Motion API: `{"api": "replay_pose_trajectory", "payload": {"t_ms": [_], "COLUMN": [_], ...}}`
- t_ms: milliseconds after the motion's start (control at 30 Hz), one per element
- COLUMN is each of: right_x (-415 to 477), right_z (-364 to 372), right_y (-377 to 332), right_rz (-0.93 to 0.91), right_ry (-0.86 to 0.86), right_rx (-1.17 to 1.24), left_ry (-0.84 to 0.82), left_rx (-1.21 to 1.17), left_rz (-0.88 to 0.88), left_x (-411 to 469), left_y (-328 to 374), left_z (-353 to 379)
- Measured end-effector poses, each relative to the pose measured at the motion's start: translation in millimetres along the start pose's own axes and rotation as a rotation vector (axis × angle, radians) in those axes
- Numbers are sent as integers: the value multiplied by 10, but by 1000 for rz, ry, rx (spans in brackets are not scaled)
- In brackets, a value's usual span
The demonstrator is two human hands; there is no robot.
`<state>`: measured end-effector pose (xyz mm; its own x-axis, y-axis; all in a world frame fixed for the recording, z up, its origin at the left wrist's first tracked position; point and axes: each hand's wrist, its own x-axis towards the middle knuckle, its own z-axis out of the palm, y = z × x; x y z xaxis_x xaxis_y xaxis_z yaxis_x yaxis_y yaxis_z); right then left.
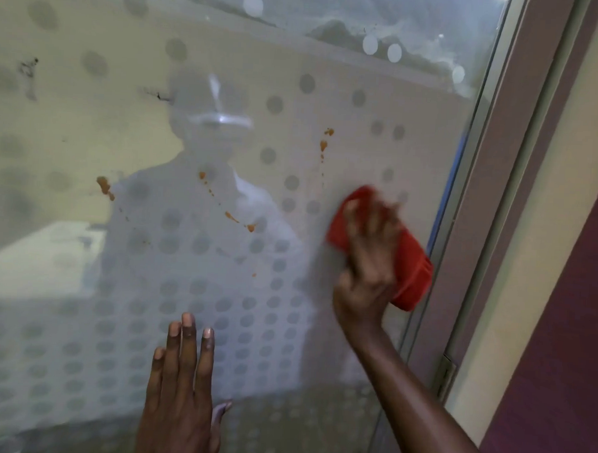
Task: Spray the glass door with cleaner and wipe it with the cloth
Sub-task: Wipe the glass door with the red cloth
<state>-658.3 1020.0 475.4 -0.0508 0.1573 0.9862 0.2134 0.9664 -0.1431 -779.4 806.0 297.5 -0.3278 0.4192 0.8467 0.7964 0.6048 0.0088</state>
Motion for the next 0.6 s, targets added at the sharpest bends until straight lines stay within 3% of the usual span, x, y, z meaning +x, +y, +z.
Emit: {"api": "replay_pose_trajectory", "payload": {"t_ms": [67, 133, 200, 300, 367, 433, 533, 600], "right_x": [-336, -489, -385, 139, 450, 465, 148, 215], "right_z": [-73, -214, -309, -291, -204, -129, -187, -291], "right_y": [58, 350, 597, 718, 553, 288, 195, 367], "right_rz": [-392, -552, -371, 107, 240, 80, -412, -520], "right_ry": [-304, -457, -364, 25, 178, 97, -267, -331], "right_rx": [-71, -133, -124, -18, 38, 17, -65, -79], "left_ry": [-6, -16, -27, 9, 10, 14, 3, 22], "left_rx": [-13, -23, -30, -28, -21, -27, -78, -78], "left_rz": [-18, -21, -22, -15, -12, -5, -20, -17], "left_x": [-1, -1, -8, -5, -1, 11, 14, 21], "left_y": [16, 10, 0, 13, 28, 48, 59, 51], "left_z": [24, 36, 48, 64, 68, 59, 31, 18]}}
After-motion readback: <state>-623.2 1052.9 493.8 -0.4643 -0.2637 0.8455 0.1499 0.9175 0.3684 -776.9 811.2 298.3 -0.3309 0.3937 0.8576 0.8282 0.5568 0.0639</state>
